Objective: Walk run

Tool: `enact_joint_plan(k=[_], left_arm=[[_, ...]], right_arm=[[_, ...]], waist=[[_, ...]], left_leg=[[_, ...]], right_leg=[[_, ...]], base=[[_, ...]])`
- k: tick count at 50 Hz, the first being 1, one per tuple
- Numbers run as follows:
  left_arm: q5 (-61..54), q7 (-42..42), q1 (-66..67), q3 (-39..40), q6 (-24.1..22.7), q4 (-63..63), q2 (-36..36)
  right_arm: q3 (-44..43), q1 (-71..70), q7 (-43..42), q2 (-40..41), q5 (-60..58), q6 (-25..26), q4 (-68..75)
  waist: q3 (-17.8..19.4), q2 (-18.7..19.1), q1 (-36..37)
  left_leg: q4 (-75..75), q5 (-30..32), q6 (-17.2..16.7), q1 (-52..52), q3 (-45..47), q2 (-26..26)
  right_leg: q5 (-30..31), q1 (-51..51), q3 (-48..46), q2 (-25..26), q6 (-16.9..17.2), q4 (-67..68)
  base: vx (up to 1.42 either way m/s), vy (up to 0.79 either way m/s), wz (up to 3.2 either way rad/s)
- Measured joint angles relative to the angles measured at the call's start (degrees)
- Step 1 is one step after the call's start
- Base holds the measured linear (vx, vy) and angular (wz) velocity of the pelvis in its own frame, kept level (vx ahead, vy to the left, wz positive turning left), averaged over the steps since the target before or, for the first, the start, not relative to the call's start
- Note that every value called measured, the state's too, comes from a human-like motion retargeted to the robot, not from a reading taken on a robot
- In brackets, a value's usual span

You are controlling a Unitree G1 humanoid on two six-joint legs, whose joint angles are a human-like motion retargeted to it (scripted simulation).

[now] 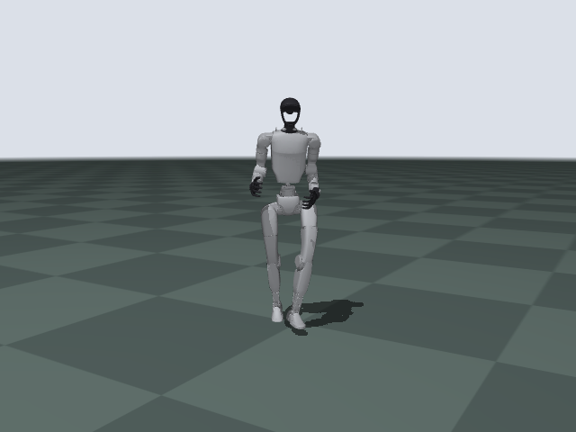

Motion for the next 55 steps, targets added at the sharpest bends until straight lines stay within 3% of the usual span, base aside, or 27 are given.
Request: enact_joint_plan(k=[2, 4, 6, 7, 8, 10, 12, 15, 17, 20, 25, 27, 28, 30, 32, 34, 35, 37, 39, 42, 45, 47, 48, 50, 52, 53, 55], left_arm=[[0.99, 0.72, -0.38, 0.0, -0.31, -1.16, 0.92], [1.22, 1.21, -0.62, 0.14, -0.44, -2.3, 1.28], [0.76, 1.32, -0.83, 0.38, -0.73, -3.2, 1.52], [0.23, 1.16, -1.4, 0.61, -0.87, -3.37, 1.45], [-0.62, 0.71, -2.83, 1.21, -0.85, -3.2, 1.12], [-2.07, 0.44, -5.27, 1.31, 0.02, -2.52, 0.57], [-2.11, 2.92, -6.96, 0.44, -0.15, -2.96, 0.69], [-1.64, 5.8, -9.48, -0.28, -0.89, -3.38, 0.24], [-1.88, 6.65, -10.16, -1.94, -1.4, -4.32, 0.22], [-3.01, 6.51, -10.19, -3.54, -2.22, -6.27, 0.98], [-5.39, 3.76, -9.16, -3.53, -2.42, -8.43, 3.43], [-6.11, 2.4, -8.25, -3.0, -2.79, -8.45, 4.39], [-6.5, 1.77, -7.63, -2.55, -3.04, -8.34, 4.84], [-6.67, 0.34, -6.11, -1.3, -3.77, -7.51, 4.98], [-5.51, -0.74, -5.57, -1.08, -3.24, -5.85, 3.45], [-3.64, 0.28, -4.87, -0.79, -2.74, -4.74, 1.49], [-2.73, 1.04, -4.3, -0.83, -2.94, -4.59, 0.59], [-1.29, 1.38, -2.35, -0.89, -3.73, -4.65, -0.24], [-1.02, 0.49, -0.73, -0.71, -3.85, -4.72, -0.49], [-1.31, -1.41, 0.74, -0.75, -3.09, -4.79, 0.0], [-1.51, -2.42, 0.79, -0.91, -2.27, -5.54, 1.49], [-1.34, -1.85, 0.4, -1.42, -1.3, -7.26, 2.52], [-1.23, -1.22, 0.13, -1.72, -0.9, -8.47, 3.23], [-0.84, 0.53, -0.5, -2.05, -0.79, -11.52, 4.58], [-0.62, 2.57, -1.42, -2.82, -1.05, -14.27, 5.83], [-0.99, 3.55, -2.69, -2.8, -1.42, -15.03, 6.15], [-3.68, 2.92, -6.43, -1.22, -1.63, -15.12, 6.52]], right_arm=[[0.15, 1.05, 0.54, -0.75, -2.09, 0.66, -0.22], [0.69, 2.65, 1.16, -1.12, -3.34, 1.07, 0.82], [0.73, 4.94, 2.08, -0.67, -5.04, 1.17, 2.87], [0.38, 6.07, 2.52, -0.24, -6.5, 1.09, 4.23], [-0.14, 6.76, 2.6, 0.24, -8.44, 1.06, 5.9], [-1.19, 8.33, 2.59, 0.77, -11.15, 1.95, 9.59], [-0.84, 11.24, 4.45, 1.11, -11.57, 1.75, 11.14], [-2.72, 17.29, 7.76, -0.17, -9.57, 0.25, 11.22], [-3.81, 21.16, 7.74, -0.81, -5.99, -1.04, 10.82], [-5.29, 24.81, 7.65, -0.8, -0.63, -3.01, 9.87], [-6.22, 24.45, 4.49, 2.38, 0.45, -2.59, 5.64], [-5.83, 21.65, 1.4, 4.21, -1.97, -1.73, 3.44], [-5.69, 19.72, -0.23, 5.13, -3.63, -1.33, 2.59], [-4.17, 15.54, -3.68, 6.98, -6.59, -0.77, 1.23], [-3.93, 10.15, -4.63, 7.86, -4.93, -0.85, 0.5], [-2.01, 5.45, -4.36, 7.16, -0.4, -1.72, -0.61], [-1.07, 3.47, -4.06, 6.49, 2.07, -2.41, -1.48], [-0.93, 0.78, -2.68, 5.5, 5.81, -3.31, -3.38], [-1.13, -0.92, -1.98, 4.07, 6.88, -3.81, -5.52], [-1.16, -1.41, -2.24, 1.25, 6.23, -3.99, -8.58], [-0.86, -0.05, -3.45, -1.2, 4.18, -3.24, -10.96], [-0.63, 1.43, -3.41, -2.02, 2.5, -2.27, -11.59], [-0.41, 2.31, -3.1, -2.02, 1.79, -1.75, -11.55], [0.79, 4.69, -2.09, -1.88, 0.95, -1.05, -10.94], [1.35, 8.43, 0.73, -1.44, 0.98, -1.24, -8.77], [1.82, 9.74, 2.51, -0.84, 0.96, -1.8, -6.47], [3.02, 12.06, 5.41, -0.12, 2.53, -1.87, -0.55]], waist=[[0.09, 0.16, -0.04], [-0.54, -1.55, 0.4], [-1.25, -3.01, 1.13], [-1.09, -3.04, 0.64], [-0.37, -2.89, -0.93], [0.52, -2.61, -2.89], [-0.5, 2.14, -2.13], [-0.61, 5.45, -2.59], [-0.54, 7.39, -4.62], [-0.23, 9.14, -9.63], [-0.42, 8.97, -14.76], [-1.36, 9.44, -15.05], [-2.19, 9.74, -14.92], [-3.28, 9.22, -15.52], [-1.17, 11.53, -17.52], [-1.62, 9.98, -16.49], [-2.94, 7.51, -15.16], [-3.44, 5.61, -12.85], [-3.1, 3.29, -9.88], [-2.62, 0.1, -4.71], [-2.0, -0.37, 0.43], [-1.47, -1.25, 2.81], [-1.35, -1.21, 2.53], [-0.68, -0.72, 4.54], [-0.46, -4.76, 0.34], [0.48, -6.02, -2.23], [1.41, -6.36, -1.71]], left_leg=[[-9.27, -2.03, 2.42, 1.62, -0.75, -2.34], [-11.7, 0.3, 6.81, 2.22, -3.46, -4.85], [-6.53, -5.18, 7.56, 3.19, -2.35, -3.2], [-3.03, -8.2, 7.56, 3.32, -5.01, -3.67], [-0.15, -9.87, 7.56, 2.48, -14.1, -7.96], [3.89, -14.6, 7.56, 7.27, -9.67, -5.73], [0.34, -14.81, 7.36, 11.48, -9.01, 0.33], [-4.79, -13.12, 5.5, 17.46, -10.39, 1.49], [-9.57, -9.37, 3.52, 21.66, -12.12, 1.53], [-14.29, -3.21, -0.49, 27.26, -15.84, 1.04], [-16.31, 6.79, -7.65, 36.39, -18.98, 0.21], [-13.37, 13.28, -12.72, 38.08, -20.55, 0.44], [-10.53, 17.84, -16.53, 37.93, -21.75, 0.11], [-1.17, 29.15, -22.42, 36.21, -19.88, -1.82], [20.09, 31.35, -22.44, 29.35, -18.3, 2.33], [29.91, 30.21, -20.88, 23.63, -20.39, 0.02], [29.46, 28.51, -18.54, 20.95, -19.96, -3.01], [32.58, 21.1, -8.39, 14.31, -12.58, 2.62], [30.66, 15.1, -3.91, 8.34, -8.01, 4.59], [16.25, 8.24, -1.8, 3.02, -3.04, 4.92], [-4.78, 3.9, -0.36, 2.29, -3.79, 2.18], [-13.49, 0.43, -2.53, 2.77, -9.17, -0.83], [-14.92, -0.03, -5.61, 2.92, -9.66, -0.01], [-13.28, 12.31, -3.94, 2.94, -7.85, 1.38], [-3.71, -1.97, 1.91, 4.59, -7.33, -4.7], [1.29, -5.14, -0.2, 4.68, -13.1, -6.88], [6.0, -9.6, -1.17, 6.26, -10.29, -3.58]], right_leg=[[3.53, 3.22, -3.92, 1.46, 0.81, -0.51], [8.43, 5.49, -5.51, 1.71, 2.33, 0.98], [16.53, 6.12, -4.88, 2.55, 5.21, 5.87], [20.65, 5.2, -3.71, 3.31, 7.44, 10.95], [23.49, 2.29, -1.68, 4.35, 9.89, 19.37], [24.43, -3.14, -0.67, 4.98, 11.48, 37.0], [23.09, -6.79, -1.55, 8.24, 8.04, 36.6], [11.88, -14.99, -1.34, 5.9, 2.3, 39.85], [5.76, -20.18, -3.04, 2.61, -0.15, 36.89], [0.62, -25.68, -6.24, -2.66, -0.42, 25.46], [-6.61, -29.2, 0.76, -1.55, 1.26, 3.47], [-0.73, -29.64, -2.88, -1.28, -5.41, 4.51], [-3.72, -29.27, -7.93, -1.87, -8.81, 7.68], [-7.74, -28.44, 2.28, 0.31, -10.17, 13.96], [-12.71, -27.17, 0.06, 0.76, -9.99, 21.04], [-13.8, -21.41, 0.03, 0.36, -10.25, 18.97], [-12.93, -18.94, 1.89, -0.12, -11.24, 16.1], [-10.82, -14.38, 2.95, 0.6, -11.46, 12.79], [-5.65, -10.33, 4.28, 0.72, -10.36, 9.43], [3.64, -4.54, 5.95, 0.56, -7.71, 5.2], [12.05, 2.19, 7.81, 3.03, -6.59, 1.73], [16.75, 6.32, 5.01, 2.48, -6.06, 1.73], [19.13, 7.8, 5.33, 3.56, -5.74, 2.77], [24.43, 9.98, 6.87, 5.25, -2.68, 8.2], [24.43, 5.89, 4.71, 2.95, 4.97, 27.28], [24.43, 3.37, 3.49, 2.92, 7.73, 37.08], [24.43, -1.09, 3.65, 2.66, 10.56, 47.08]], base=[[1.2, -0.33, 0.82], [1.09, -0.55, 0.32], [1.35, -0.53, 0.13], [1.39, -0.24, 0.89], [1.24, -0.27, 1.25], [1.09, -0.29, 1.03], [1.13, -0.19, -0.06], [1.04, -0.22, 0.25], [1.15, -0.29, 0.97], [1.08, -0.35, 1.34], [1.11, -0.49, 0.62], [1.37, -0.58, -0.26], [1.45, -0.6, -0.37], [1.34, -0.46, -0.04], [1.24, -0.34, 0.58], [1.05, -0.5, -0.35], [1.13, -0.62, -0.74], [1.26, -0.58, -0.68], [1.18, -0.5, -0.91], [1.17, -0.41, -1.13], [1.13, -0.3, -1.16], [1.46, -0.34, -0.73], [1.63, -0.38, -0.44], [1.51, -0.36, -0.48], [1.33, -0.33, 0.91], [1.3, -0.43, 0.68], [1.1, -0.51, -0.63]])
